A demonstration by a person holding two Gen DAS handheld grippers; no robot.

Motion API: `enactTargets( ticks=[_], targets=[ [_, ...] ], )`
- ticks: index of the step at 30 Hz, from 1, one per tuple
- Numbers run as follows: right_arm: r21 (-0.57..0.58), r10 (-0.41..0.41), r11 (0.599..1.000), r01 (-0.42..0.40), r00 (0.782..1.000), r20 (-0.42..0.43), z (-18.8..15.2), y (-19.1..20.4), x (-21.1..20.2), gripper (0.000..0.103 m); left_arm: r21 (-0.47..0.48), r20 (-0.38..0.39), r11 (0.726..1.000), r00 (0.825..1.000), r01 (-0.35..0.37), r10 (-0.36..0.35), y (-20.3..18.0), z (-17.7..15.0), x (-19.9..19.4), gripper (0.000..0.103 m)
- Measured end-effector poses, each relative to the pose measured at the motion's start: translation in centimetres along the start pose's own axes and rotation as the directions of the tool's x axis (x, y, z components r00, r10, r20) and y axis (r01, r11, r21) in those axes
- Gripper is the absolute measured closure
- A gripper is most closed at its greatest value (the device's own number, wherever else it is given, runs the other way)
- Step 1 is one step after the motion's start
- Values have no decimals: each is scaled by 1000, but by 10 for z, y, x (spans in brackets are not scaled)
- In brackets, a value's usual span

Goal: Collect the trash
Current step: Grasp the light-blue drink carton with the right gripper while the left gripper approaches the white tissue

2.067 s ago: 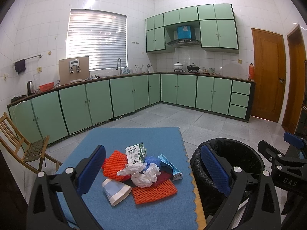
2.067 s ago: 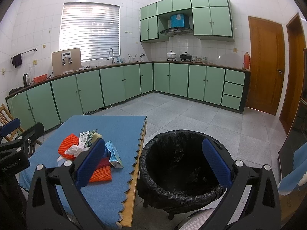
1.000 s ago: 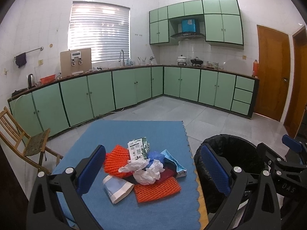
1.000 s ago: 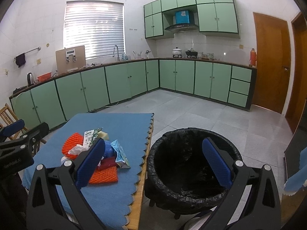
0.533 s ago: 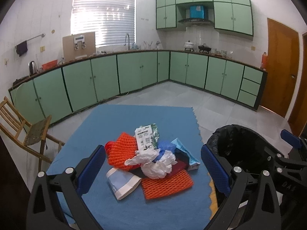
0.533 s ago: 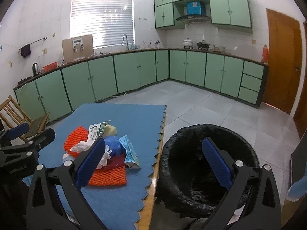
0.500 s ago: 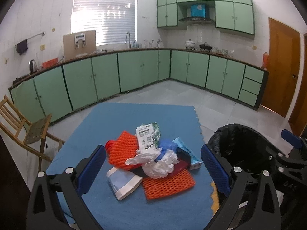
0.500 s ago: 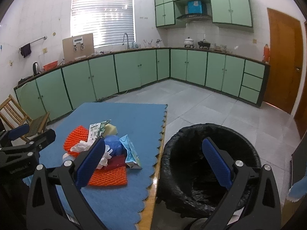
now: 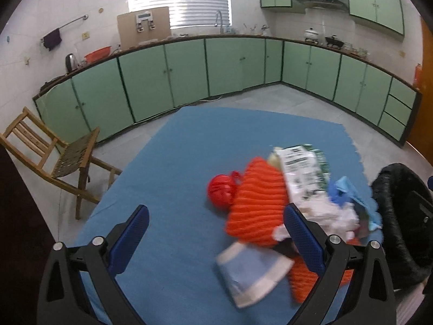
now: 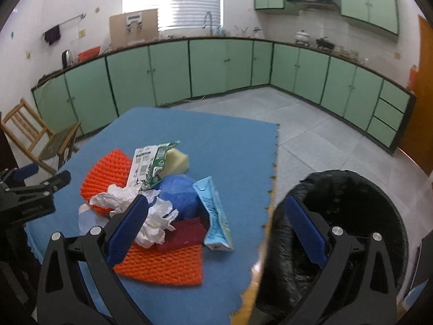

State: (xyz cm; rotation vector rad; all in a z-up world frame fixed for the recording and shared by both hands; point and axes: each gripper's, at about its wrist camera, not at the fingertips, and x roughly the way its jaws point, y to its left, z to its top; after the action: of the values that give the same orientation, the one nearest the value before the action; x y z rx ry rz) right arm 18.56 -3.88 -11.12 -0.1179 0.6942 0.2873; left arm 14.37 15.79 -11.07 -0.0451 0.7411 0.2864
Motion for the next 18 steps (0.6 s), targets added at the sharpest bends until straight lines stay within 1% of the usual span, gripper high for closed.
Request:
enactTargets(
  ticks=[2,4,6,8,12,14,16,18],
  targets=[
    [-7,2,1000,-2,1000,-18,-1,3,12,7,-11,-7,1000,1000,1,-1,5,-2,5,11],
    [-7,0,1000,0,999,-38,-2,3,23,15,-19,-9,1000,1000,13,-13,7,-4,7,17],
    [-6,-5,1000,4,998,-60,-5,2,33,21,-18,-11,1000,1000,17,-18,6,-6,9,18],
    [-4,-11,1000,10,997,-73,-8,0,38,22,-17,-10,1000,1000,26,-26,5,-9,11,18],
    [-5,-17,1000,17,993,-117,-18,-8,49,33,-18,3,999,1000,28,-28,0,-11,16,18],
    [0,-14,1000,14,992,-127,-20,-9,56,37,-11,10,999,999,33,-33,-4,-12,17,18],
    [0,-12,1000,12,991,-132,-21,-10,61,42,-4,15,999,999,41,-41,-6,-12,18,18],
    [-7,-16,1000,15,989,-144,-21,-10,68,45,0,15,999,999,52,-52,-9,-12,19,18]
  ],
)
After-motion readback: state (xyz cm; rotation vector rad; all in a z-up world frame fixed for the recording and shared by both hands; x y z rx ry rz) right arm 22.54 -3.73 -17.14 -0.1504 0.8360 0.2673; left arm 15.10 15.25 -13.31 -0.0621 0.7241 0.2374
